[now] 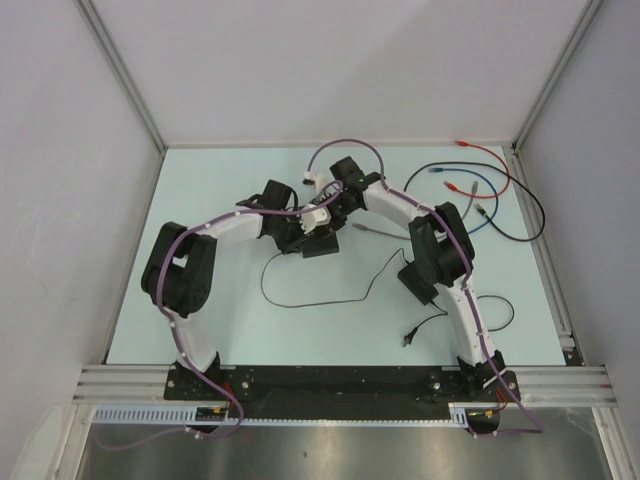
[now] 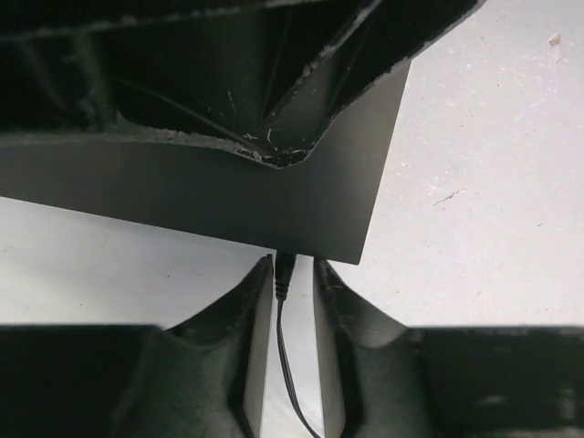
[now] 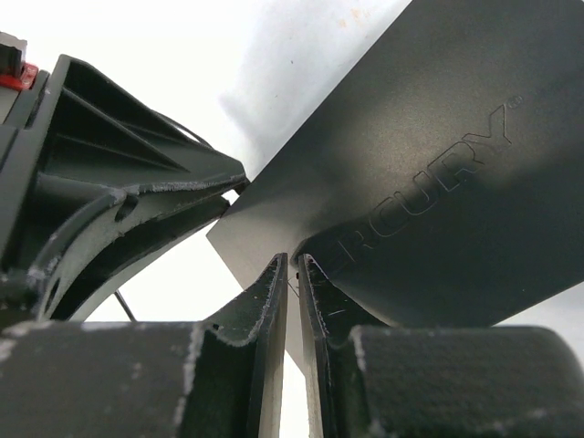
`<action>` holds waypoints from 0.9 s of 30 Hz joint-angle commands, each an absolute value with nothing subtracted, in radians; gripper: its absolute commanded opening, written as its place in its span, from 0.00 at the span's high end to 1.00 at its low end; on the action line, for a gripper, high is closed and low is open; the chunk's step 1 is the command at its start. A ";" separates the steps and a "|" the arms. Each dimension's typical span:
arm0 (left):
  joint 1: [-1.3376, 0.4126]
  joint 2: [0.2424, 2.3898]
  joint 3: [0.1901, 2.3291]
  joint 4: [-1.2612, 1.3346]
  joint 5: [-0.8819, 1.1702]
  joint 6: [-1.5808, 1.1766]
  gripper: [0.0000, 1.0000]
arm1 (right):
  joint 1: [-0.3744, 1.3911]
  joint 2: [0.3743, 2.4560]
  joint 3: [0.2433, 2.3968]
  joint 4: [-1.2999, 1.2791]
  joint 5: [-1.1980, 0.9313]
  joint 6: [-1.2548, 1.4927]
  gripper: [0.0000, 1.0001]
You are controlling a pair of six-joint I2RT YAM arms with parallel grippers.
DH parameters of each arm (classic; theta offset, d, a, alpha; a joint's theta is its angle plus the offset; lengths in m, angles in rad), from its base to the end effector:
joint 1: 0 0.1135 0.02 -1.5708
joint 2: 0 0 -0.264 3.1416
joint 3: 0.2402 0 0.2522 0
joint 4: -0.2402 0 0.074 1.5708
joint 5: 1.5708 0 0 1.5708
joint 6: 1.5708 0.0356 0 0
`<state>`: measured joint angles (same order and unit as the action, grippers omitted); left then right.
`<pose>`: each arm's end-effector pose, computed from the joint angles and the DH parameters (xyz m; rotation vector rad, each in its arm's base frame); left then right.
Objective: Pull the plug from the switch port
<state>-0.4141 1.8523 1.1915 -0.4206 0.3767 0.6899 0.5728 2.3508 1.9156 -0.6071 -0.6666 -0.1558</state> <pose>0.3370 -0.1624 0.1696 1.4578 2.1329 -0.3987 0.4121 0.2919 0.1642 -1.1464 2.3274 1.0196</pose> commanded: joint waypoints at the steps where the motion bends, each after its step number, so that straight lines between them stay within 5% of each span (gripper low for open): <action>1: -0.446 1.876 1.216 -0.422 0.422 0.683 0.74 | 0.584 2.393 1.868 -0.716 -0.554 -0.199 0.84; 9: -0.462 1.885 1.218 -0.429 0.402 0.692 0.91 | 0.584 2.388 1.859 -0.718 -0.546 -0.207 0.85; 18: -0.462 1.855 1.204 -0.468 0.359 0.815 0.99 | 0.575 2.387 1.851 -0.721 -0.541 -0.212 0.85; 21: -0.462 1.861 1.201 -0.463 0.350 0.802 0.93 | 0.580 2.385 1.853 -0.719 -0.538 -0.213 0.85; 22: -0.462 1.861 1.197 -0.445 0.344 0.786 0.79 | 0.578 2.385 1.853 -0.719 -0.538 -0.213 0.85; 24: -0.462 1.862 1.187 -0.427 0.338 0.776 0.71 | 0.578 2.384 1.848 -0.719 -0.537 -0.213 0.85; 27: -0.462 1.870 1.180 -0.394 0.330 0.759 0.69 | 0.578 2.384 1.847 -0.719 -0.537 -0.213 0.85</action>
